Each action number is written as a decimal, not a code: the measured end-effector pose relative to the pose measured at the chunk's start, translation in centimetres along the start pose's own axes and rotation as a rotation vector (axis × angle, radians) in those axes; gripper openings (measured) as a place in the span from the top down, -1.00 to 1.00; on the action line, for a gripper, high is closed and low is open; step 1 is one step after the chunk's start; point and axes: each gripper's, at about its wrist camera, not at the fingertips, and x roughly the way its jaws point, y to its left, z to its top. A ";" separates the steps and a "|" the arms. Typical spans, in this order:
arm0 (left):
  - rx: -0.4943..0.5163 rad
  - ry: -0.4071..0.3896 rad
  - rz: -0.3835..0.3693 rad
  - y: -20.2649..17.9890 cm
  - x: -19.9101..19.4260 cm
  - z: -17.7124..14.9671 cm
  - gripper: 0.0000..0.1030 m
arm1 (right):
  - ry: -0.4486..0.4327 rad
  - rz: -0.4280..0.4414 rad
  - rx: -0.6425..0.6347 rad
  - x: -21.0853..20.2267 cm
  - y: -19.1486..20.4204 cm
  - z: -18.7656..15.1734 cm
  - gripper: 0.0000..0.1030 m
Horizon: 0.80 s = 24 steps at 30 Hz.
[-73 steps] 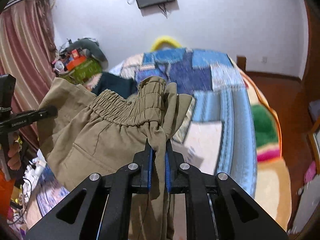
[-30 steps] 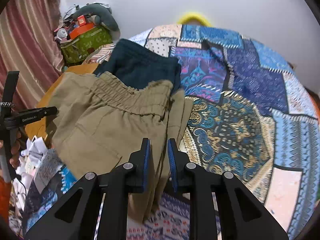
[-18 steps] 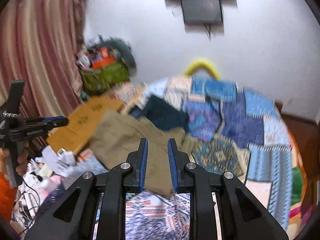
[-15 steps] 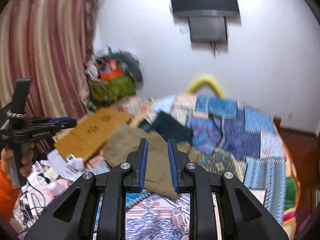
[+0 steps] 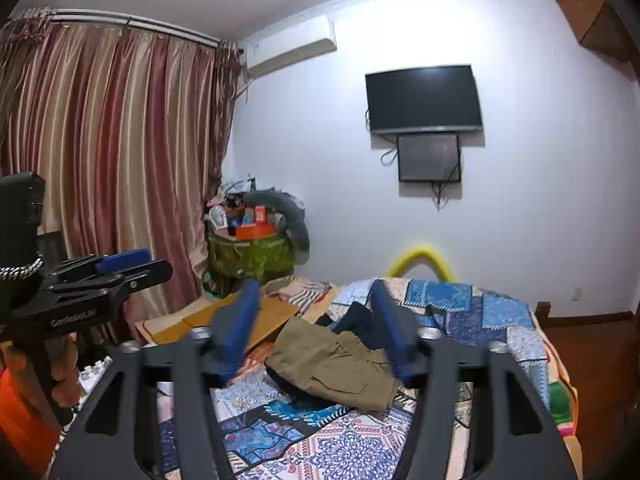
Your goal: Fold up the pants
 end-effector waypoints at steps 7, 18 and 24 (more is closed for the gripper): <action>0.011 -0.043 0.021 -1.0 -2.8 -0.5 -0.92 | -0.019 -0.029 0.046 -1.4 0.2 -0.5 -0.74; 0.020 -0.052 0.003 -1.6 -3.5 -1.0 -0.99 | -0.022 -0.082 0.031 -2.8 0.7 -0.9 -0.99; 0.015 -0.046 -0.008 -1.6 -3.4 -1.3 -1.00 | -0.021 -0.086 0.025 -3.2 0.7 -1.3 -0.99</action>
